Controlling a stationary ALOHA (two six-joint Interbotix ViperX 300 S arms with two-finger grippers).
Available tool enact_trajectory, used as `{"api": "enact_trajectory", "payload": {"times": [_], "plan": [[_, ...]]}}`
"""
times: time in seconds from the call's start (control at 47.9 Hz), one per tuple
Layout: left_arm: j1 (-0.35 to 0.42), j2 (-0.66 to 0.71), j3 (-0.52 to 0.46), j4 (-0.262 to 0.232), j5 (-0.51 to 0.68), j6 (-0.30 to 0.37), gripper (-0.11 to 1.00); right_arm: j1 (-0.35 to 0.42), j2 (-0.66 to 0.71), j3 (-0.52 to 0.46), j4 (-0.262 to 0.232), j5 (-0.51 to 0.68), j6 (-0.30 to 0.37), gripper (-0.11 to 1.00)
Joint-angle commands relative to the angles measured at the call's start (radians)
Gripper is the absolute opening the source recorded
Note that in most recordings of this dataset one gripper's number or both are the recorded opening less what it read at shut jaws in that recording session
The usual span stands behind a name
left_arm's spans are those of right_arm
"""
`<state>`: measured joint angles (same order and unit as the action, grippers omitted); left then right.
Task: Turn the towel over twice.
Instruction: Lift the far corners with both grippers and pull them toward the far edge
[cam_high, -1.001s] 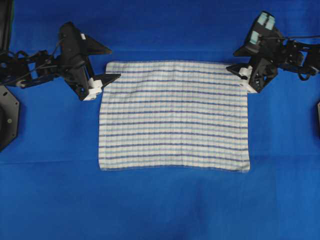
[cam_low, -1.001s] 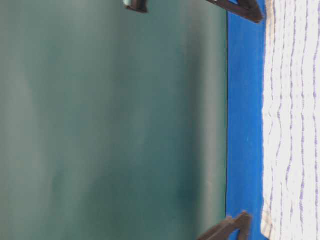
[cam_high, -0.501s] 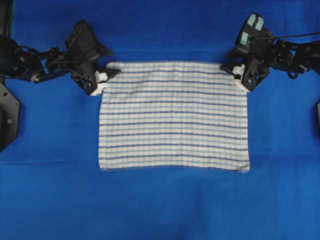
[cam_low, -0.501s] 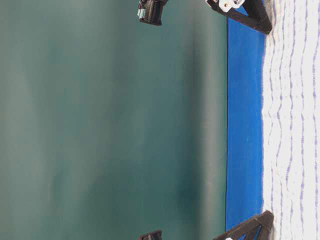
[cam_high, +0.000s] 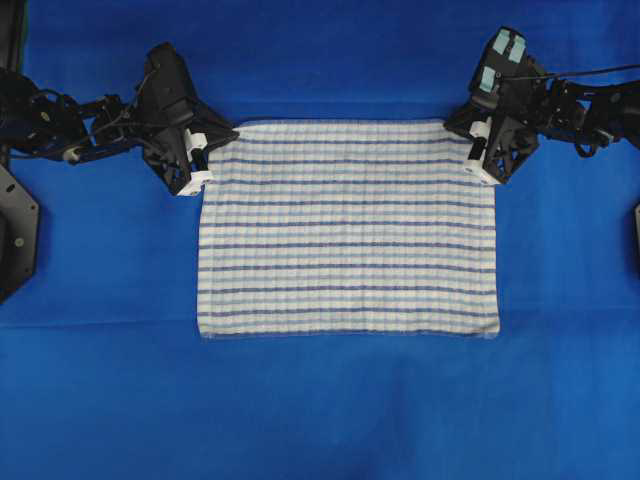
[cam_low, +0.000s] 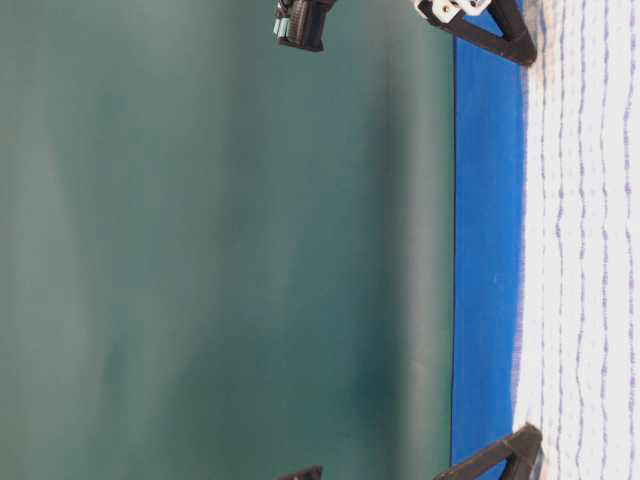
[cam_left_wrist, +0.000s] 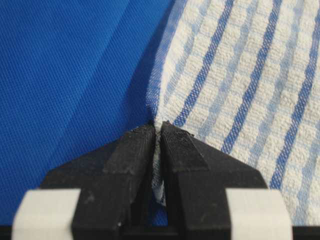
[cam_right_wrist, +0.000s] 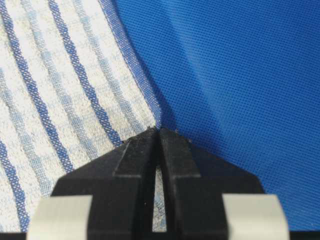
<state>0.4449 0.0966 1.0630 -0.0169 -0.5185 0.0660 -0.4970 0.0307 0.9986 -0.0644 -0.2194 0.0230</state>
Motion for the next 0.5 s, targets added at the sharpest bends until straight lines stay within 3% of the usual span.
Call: {"api": "enact_trajectory", "payload": {"times": [0.0, 0.23, 0.48], "plan": [[0.014, -0.061, -0.011, -0.002, 0.015, 0.002, 0.02, -0.018, -0.040, -0.009, -0.002, 0.002, -0.002, 0.02], [0.074, -0.206, -0.025, -0.002, 0.092, 0.002, 0.02, -0.084, -0.120, -0.023, -0.003, 0.017, -0.005, 0.02], [0.144, -0.350, -0.077, -0.002, 0.176, 0.017, 0.02, -0.169, -0.192, -0.092, -0.051, 0.081, -0.005, 0.02]]}}
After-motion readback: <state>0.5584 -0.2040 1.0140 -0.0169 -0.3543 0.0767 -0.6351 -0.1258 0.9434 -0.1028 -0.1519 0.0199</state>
